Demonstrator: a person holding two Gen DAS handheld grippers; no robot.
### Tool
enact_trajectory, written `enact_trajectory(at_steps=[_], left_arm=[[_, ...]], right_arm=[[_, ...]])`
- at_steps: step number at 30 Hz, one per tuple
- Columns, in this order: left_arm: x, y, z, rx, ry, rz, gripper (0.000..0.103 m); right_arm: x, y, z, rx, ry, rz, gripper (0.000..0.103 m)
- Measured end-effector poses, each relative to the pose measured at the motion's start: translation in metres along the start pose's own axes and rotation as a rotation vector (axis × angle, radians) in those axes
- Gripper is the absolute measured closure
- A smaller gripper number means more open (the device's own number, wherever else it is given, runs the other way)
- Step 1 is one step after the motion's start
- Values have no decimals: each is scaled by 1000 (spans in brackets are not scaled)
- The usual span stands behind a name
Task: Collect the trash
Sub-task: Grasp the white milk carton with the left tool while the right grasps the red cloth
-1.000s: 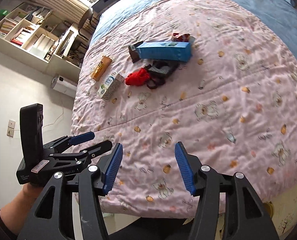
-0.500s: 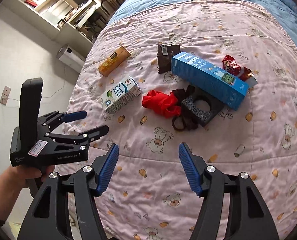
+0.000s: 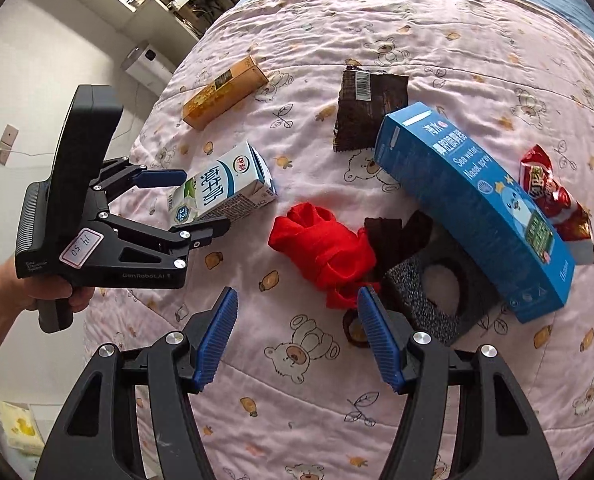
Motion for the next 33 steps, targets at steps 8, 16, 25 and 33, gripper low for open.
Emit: enact_trajectory(at_steps=[8, 16, 25, 33], left_arm=[[-9, -41, 15, 37, 73, 73, 26], [-6, -32, 19, 64, 103, 42, 45], [8, -6, 17, 151, 165, -19, 45], [38, 33, -8, 173, 209, -43, 45]], right_arm=[[-20, -24, -1, -13, 51, 37, 42], [-36, -51, 1, 19, 94, 61, 41], [-36, -79, 4, 138, 167, 102, 63], [-25, -41, 14, 67, 94, 58, 72]])
Point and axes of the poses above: each gripper's, at about its wrist camera, not at the fingertips, and y roughly against the way its jaws point, z to its left, x to its underside, the point moved 3 cm from there along -y, roughly the way its jaws point, and after that the axes turned 3 degrees about x, right-handed, at the moved point
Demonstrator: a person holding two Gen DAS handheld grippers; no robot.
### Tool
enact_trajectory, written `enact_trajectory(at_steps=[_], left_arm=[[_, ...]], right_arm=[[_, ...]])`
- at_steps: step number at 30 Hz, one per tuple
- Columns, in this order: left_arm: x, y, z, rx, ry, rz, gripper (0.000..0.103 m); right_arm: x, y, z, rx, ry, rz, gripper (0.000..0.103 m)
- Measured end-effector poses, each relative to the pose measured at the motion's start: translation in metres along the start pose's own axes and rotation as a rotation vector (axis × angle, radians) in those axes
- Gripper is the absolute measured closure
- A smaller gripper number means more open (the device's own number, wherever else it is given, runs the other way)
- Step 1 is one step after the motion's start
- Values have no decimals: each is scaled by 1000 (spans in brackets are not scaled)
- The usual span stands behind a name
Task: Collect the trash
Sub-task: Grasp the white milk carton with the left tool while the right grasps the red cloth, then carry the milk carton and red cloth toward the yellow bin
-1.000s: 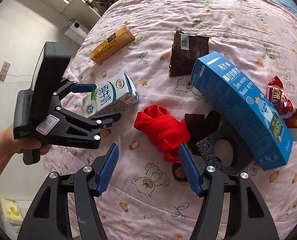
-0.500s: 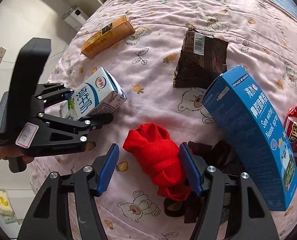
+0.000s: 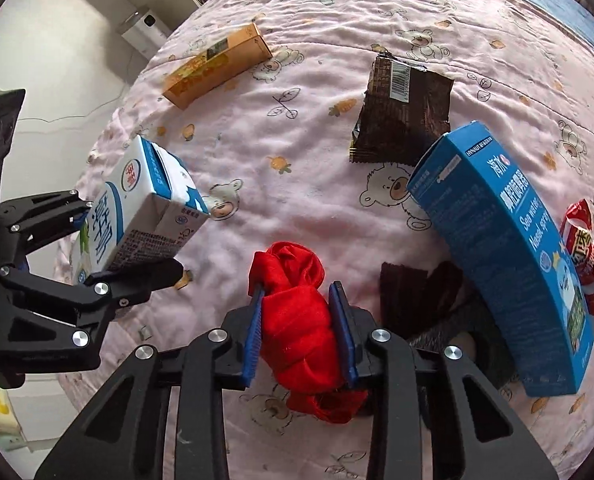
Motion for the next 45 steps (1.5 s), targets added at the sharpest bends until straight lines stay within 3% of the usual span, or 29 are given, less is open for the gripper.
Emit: enact_trajectory(at_steps=[13, 21, 26, 35, 45], left_arm=[[86, 69, -79, 74, -93, 3, 45], [146, 86, -149, 158, -183, 30, 45], [179, 77, -203, 210, -253, 78, 45], [247, 52, -330, 283, -484, 179, 45], [364, 17, -473, 314, -723, 321, 45]], right_arm=[[105, 115, 18, -90, -256, -125, 72], [198, 178, 11, -49, -443, -244, 72], [273, 205, -9, -14, -575, -285, 72], [426, 249, -48, 70, -809, -347, 71], [632, 281, -69, 149, -1074, -359, 71]])
Point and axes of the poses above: each gripper's, at about its wrist camera, not at the fingertips, and y roughly against the way its jaws point, z to its left, x to its underside, the point moved 3 cm from there along -y, roughly the way its jaws point, and after that the axes turned 3 degrees about x, right-handed, at the moved point
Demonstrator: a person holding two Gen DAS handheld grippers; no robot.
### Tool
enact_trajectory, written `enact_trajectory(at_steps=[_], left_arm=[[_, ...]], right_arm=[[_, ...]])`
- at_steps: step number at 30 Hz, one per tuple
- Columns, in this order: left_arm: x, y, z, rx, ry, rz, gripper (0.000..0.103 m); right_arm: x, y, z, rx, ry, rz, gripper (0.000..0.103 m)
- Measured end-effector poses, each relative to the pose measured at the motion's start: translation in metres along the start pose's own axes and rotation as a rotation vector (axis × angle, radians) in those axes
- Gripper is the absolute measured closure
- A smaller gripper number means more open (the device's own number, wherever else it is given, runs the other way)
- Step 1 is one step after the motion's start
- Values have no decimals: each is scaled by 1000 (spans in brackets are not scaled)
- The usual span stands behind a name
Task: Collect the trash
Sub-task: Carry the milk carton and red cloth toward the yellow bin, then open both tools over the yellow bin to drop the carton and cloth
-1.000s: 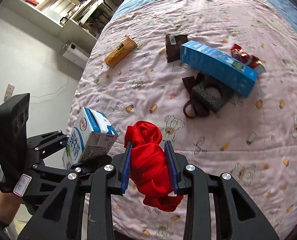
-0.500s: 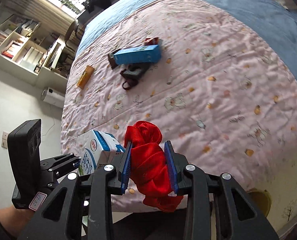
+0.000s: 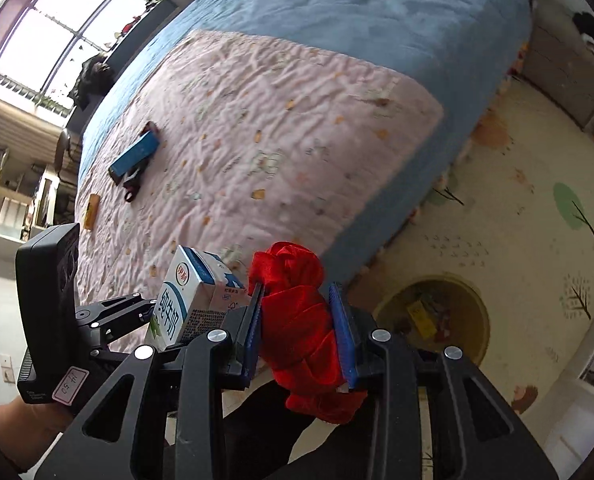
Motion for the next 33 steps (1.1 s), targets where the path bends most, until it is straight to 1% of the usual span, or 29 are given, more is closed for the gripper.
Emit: enact_trajectory(at_steps=[5, 8, 13, 14, 16, 17, 18, 19, 22, 26, 33], left_arm=[[6, -54, -54, 24, -53, 87, 45], [10, -78, -76, 64, -62, 125, 45], [13, -109, -101, 59, -108, 183, 44], [13, -113, -105, 59, -117, 189, 44], [13, -120, -111, 68, -127, 207, 42], [13, -125, -114, 67, -131, 218, 39], [14, -129, -114, 46, -133, 219, 29], [16, -131, -115, 34, -136, 216, 24], [21, -139, -119, 37, -136, 233, 24], [25, -139, -120, 29, -147, 228, 24], [24, -126, -109, 25, -122, 197, 24]], right_arm=[[42, 8, -75, 39, -116, 31, 71], [60, 10, -103, 58, -160, 43, 71], [79, 12, -135, 60, -208, 50, 70], [82, 13, -140, 59, -214, 49, 68], [86, 13, -148, 43, -224, 64, 55], [87, 14, -152, 45, -231, 68, 52], [89, 15, -156, 48, -237, 67, 49], [90, 15, -160, 51, -239, 68, 49], [93, 18, -167, 59, -253, 65, 49], [94, 21, -171, 62, -254, 62, 49], [87, 17, -155, 59, -223, 69, 49]])
Point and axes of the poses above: each gripper's, at about its wrist camera, not at the fingertips, and y roughly against the way its jaws point, z to its left, x to its underside, the point moved 3 cm from there along -y, roughly the way its jaws point, and after that the axes turned 3 degrees about x, right-handed, at the moved point
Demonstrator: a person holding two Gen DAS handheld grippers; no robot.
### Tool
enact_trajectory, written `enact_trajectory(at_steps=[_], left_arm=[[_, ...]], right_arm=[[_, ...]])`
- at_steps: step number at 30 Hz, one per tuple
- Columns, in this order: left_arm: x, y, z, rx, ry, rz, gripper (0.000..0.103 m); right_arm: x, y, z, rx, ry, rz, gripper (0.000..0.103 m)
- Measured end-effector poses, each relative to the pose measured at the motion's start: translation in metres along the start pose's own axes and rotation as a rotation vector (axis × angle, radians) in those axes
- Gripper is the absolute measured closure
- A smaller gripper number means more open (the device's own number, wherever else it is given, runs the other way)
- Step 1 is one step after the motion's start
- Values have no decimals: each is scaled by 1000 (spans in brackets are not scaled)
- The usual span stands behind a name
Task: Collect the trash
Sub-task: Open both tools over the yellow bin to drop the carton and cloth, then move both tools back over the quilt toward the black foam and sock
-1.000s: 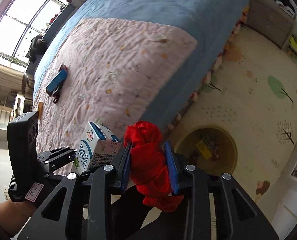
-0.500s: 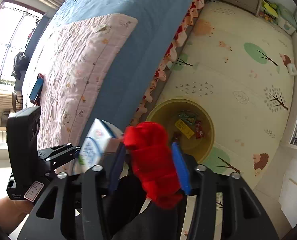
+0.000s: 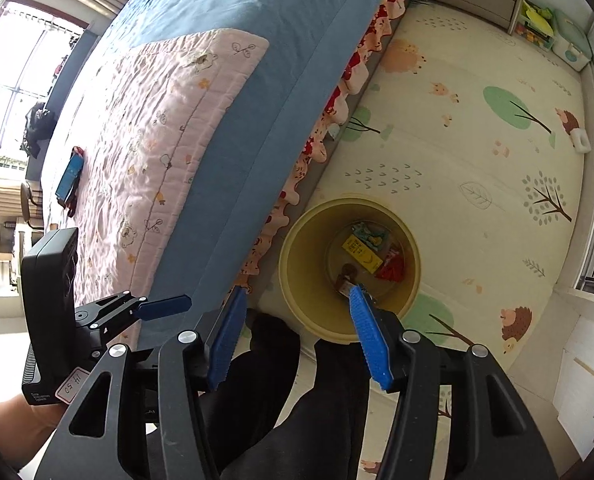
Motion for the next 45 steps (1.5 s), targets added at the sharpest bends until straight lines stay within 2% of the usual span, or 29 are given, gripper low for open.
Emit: enact_trajectory(at_steps=[7, 13, 17, 29, 35, 45], left_arm=[[3, 36, 25, 7, 35, -80, 24], [12, 85, 75, -9, 103, -160, 24], [26, 125, 122, -46, 158, -219, 24], [89, 238, 309, -159, 394, -366, 24], [107, 272, 378, -192, 494, -428, 24], [110, 302, 455, -204, 641, -506, 24]], right_arm=[[-13, 2, 43, -14, 63, -6, 49], [-36, -4, 115, -42, 170, -11, 49], [-51, -16, 183, -73, 260, -6, 49], [-71, -75, 400, -149, 518, 30, 49], [-77, -95, 473, -172, 607, 40, 49], [-104, -139, 570, -187, 745, 91, 49]])
Point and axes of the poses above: each gripper's, at about its wrist camera, not at the fingertips, and y roughly against the way its jaws point, z to its left, x to its underside, the point moved 3 cm from there along -y, roughly the way its jaws point, and after that the axes turned 3 degrees about x, right-handed, at the moved point
